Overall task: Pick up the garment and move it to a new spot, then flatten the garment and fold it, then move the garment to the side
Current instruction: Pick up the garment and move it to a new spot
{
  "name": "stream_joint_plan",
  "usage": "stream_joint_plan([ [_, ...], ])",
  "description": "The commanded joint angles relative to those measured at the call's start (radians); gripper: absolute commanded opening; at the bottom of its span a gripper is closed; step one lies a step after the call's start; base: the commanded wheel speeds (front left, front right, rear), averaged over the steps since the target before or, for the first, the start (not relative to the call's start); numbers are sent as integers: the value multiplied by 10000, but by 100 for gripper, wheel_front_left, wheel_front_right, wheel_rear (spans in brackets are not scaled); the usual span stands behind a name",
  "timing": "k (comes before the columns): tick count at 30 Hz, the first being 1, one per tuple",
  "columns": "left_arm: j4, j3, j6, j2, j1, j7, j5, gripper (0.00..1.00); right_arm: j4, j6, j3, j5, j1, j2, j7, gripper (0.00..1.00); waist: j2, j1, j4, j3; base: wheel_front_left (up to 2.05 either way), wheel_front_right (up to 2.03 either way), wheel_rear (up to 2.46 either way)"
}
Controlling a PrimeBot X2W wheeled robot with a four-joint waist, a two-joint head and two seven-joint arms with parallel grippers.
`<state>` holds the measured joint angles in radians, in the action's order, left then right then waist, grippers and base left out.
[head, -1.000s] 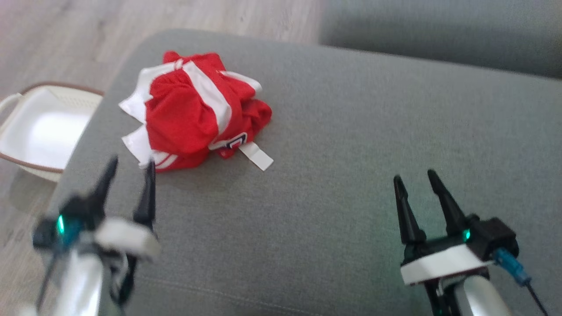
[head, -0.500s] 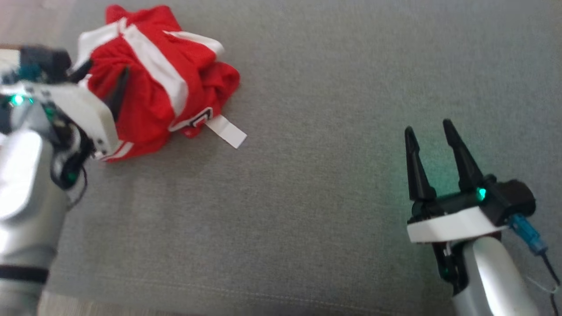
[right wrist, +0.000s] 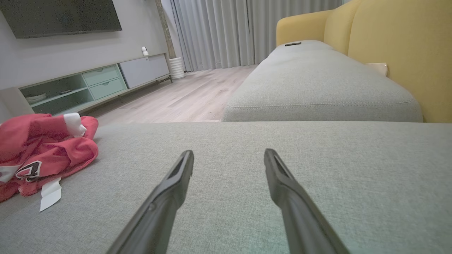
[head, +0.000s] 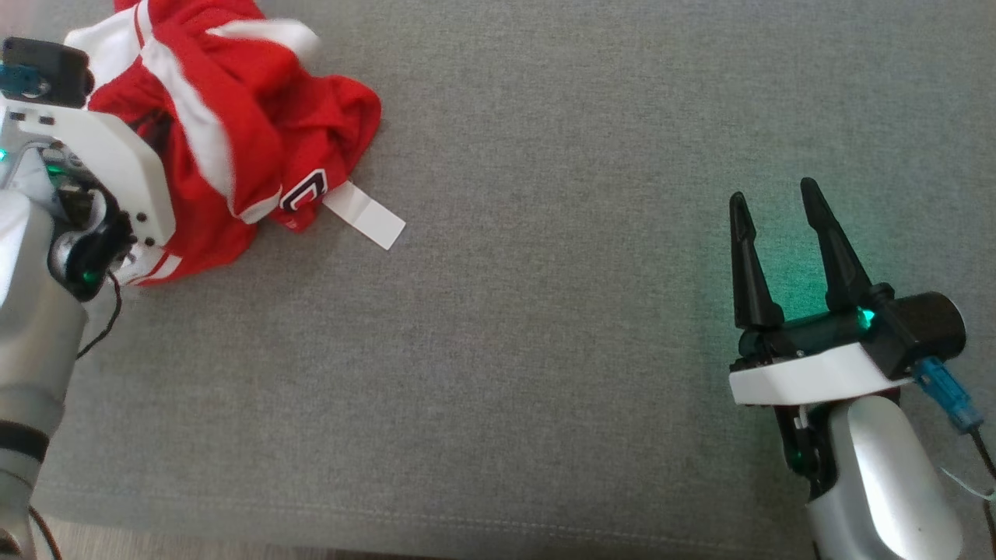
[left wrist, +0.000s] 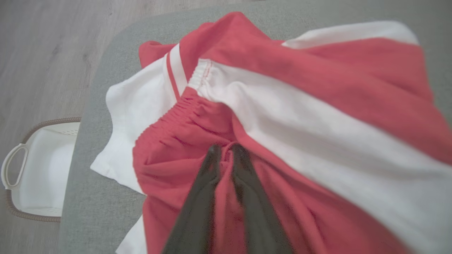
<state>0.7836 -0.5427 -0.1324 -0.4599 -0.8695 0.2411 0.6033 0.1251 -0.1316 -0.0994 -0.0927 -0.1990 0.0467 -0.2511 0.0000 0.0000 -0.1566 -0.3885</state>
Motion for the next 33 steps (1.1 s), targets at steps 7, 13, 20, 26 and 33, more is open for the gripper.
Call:
stream_joint_plan([
  [7, -61, 177, 18, -670, -974, -1383, 293, 0, -137, 9, -296, -77, -120, 35, -107, 100, 0, 0, -152, 493, 0, 0, 0],
  [13, -691, 140, 18, -762, -1119, -2415, 523, 0, 26, 9, -279, -276, 113, 35, -107, 100, 0, 0, -288, 1306, 0, 0, 0],
  [20, -2133, 404, 176, -784, -966, -3213, 700, 0, 176, 9, -215, -467, 504, 35, -107, 100, 0, 0, -461, 2187, 0, 0, 0],
  [26, -3723, 514, 590, -632, -460, -3343, 906, 0, 204, 9, -237, -632, 755, 35, -107, 100, 0, 0, -457, 2699, 0, 0, 0],
  [33, -5758, 525, 1311, 76, 155, -3199, 1349, 0, 136, 9, -259, -764, 706, 35, -107, 100, 0, 0, -35, 2858, 0, 0, 0],
])
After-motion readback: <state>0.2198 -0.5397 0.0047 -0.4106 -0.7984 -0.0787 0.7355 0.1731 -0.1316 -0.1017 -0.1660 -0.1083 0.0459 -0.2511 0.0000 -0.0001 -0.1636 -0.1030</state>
